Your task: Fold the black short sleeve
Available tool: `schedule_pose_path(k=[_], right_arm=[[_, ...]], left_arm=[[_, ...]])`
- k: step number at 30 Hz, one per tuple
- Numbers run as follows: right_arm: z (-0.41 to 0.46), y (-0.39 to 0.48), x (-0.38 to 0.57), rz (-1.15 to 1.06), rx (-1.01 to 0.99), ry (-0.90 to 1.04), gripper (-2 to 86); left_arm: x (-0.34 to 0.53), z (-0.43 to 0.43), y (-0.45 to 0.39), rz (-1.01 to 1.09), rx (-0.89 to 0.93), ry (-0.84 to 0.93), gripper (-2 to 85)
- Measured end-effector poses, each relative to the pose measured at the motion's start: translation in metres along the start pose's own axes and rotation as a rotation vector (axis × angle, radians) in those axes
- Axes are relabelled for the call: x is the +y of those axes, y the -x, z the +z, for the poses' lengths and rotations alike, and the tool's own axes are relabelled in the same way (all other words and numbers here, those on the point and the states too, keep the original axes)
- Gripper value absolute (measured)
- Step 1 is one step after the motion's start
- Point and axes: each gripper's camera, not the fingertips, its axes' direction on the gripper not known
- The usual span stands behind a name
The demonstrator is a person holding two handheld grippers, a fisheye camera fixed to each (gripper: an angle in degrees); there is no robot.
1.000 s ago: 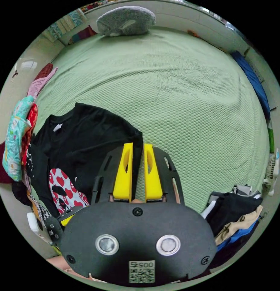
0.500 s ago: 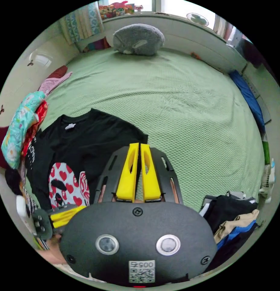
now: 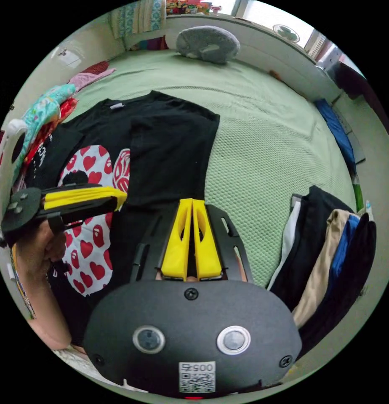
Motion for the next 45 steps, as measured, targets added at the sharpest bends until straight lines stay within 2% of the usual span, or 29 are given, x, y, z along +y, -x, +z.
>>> schedule_pose_path(k=[4, 6, 10, 13, 15, 17, 20, 24, 26, 29, 32, 34, 39, 42, 45], right_arm=[[-0.024, 0.038, -0.015, -0.055, -0.063, -0.144, -1.2], [-0.014, 0.056, -0.028, -0.072, -0.072, -0.139, -1.2], [0.05, 0.09, -0.054, -0.108, -0.064, 0.102, -1.2], [0.045, 0.085, -0.063, -0.103, -0.11, 0.193, -1.2], [0.031, 0.08, -0.051, -0.135, -0.141, 0.173, -1.2], [-0.012, 0.078, -0.007, -0.166, -0.089, 0.041, -1.2], [-0.053, 0.077, 0.077, -0.132, -0.022, -0.043, -1.2], [-0.052, 0.068, 0.171, -0.06, 0.018, 0.032, -1.2], [-0.051, 0.054, 0.214, 0.015, -0.019, 0.086, -1.2], [-0.061, 0.04, 0.251, 0.075, -0.098, 0.062, -1.2], [-0.055, 0.037, 0.274, 0.091, -0.096, 0.1, -1.3], [-0.056, 0.038, 0.284, 0.085, -0.079, 0.056, -1.3], [-0.057, 0.043, 0.293, 0.042, -0.027, 0.057, -1.4], [-0.058, 0.034, 0.29, 0.052, -0.068, 0.101, -1.4], [-0.061, 0.022, 0.291, 0.086, -0.132, 0.118, -1.4]], left_arm=[[0.019, -0.027, 0.025, -0.083, 0.04, -0.081, -0.5], [0.025, -0.03, 0.038, -0.124, 0.069, -0.084, -0.6], [0.035, -0.041, 0.053, -0.163, 0.06, -0.102, -0.6], [0.04, -0.049, 0.056, -0.171, 0.067, -0.129, -0.6], [0.043, -0.05, 0.057, -0.171, 0.077, -0.131, -0.6], [0.049, -0.056, 0.054, -0.159, 0.08, -0.137, -0.6], [0.06, -0.067, 0.046, -0.135, 0.054, -0.165, -0.6], [0.078, -0.064, 0.035, -0.092, -0.027, -0.096, -0.6], [0.104, -0.055, 0.027, -0.045, -0.125, -0.004, -0.5], [0.15, -0.05, 0.022, -0.022, -0.272, 0.106, -0.5], [0.189, -0.048, 0.021, 0.028, -0.42, 0.234, -0.4], [0.204, -0.056, 0.026, 0.032, -0.487, 0.231, -0.4], [0.222, -0.08, 0.06, -0.051, -0.398, 0.174, -0.3], [0.239, -0.068, 0.081, -0.061, -0.373, 0.171, -0.3], [0.259, -0.068, 0.093, -0.062, -0.352, 0.074, -0.4]])
